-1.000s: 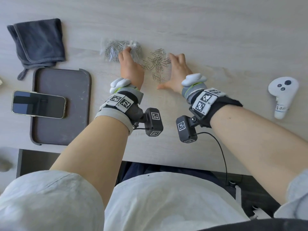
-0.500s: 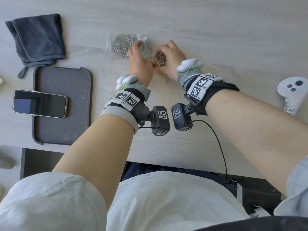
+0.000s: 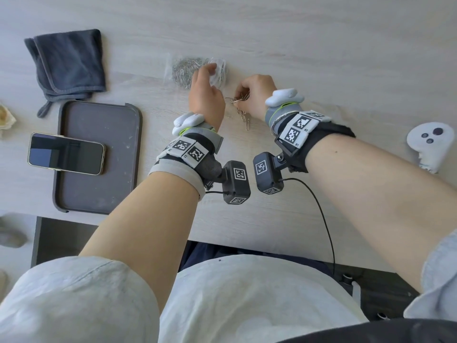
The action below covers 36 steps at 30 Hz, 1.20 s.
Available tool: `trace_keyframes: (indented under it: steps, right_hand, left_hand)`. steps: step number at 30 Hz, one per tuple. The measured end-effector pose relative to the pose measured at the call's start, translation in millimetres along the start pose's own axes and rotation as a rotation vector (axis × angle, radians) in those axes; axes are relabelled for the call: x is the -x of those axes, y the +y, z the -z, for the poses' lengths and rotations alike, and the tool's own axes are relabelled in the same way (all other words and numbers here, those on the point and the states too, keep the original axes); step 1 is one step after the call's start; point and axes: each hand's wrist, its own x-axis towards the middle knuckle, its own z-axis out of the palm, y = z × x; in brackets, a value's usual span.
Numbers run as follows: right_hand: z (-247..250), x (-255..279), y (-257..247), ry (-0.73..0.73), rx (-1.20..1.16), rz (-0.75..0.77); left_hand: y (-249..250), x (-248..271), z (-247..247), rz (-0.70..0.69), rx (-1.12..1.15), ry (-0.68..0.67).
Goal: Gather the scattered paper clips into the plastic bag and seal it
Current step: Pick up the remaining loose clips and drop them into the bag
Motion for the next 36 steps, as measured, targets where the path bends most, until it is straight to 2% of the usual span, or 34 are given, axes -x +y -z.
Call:
trace_keyframes:
  steps: [6, 12, 19, 26, 30, 36]
  right_hand:
    - [7, 6, 3, 0.054, -0.083, -0.052]
    - [28, 4, -5, 0.157, -0.182, -0.063]
    - [49, -3, -26, 0.261, -0.335, -0.007]
    - [44, -11, -33, 0.171, -0.321, -0.016]
    - [40, -15, -37, 0.169, -0.287, -0.026]
    - [41, -12, -46, 0.109, -0.210, -0.037]
  left_hand:
    - [6, -3, 7, -0.067, -0.107, -0.045]
    - [14, -11, 10, -0.051, -0.203, -0.074]
    - [30, -14, 8, -0.025, -0.087, -0.211]
    - [34, -12, 14, 0.046, -0.054, -0.211]
    - [33, -10, 17, -0.035, -0.062, -0.208]
    - [30, -9, 21, -0.039, -0.064, -0.185]
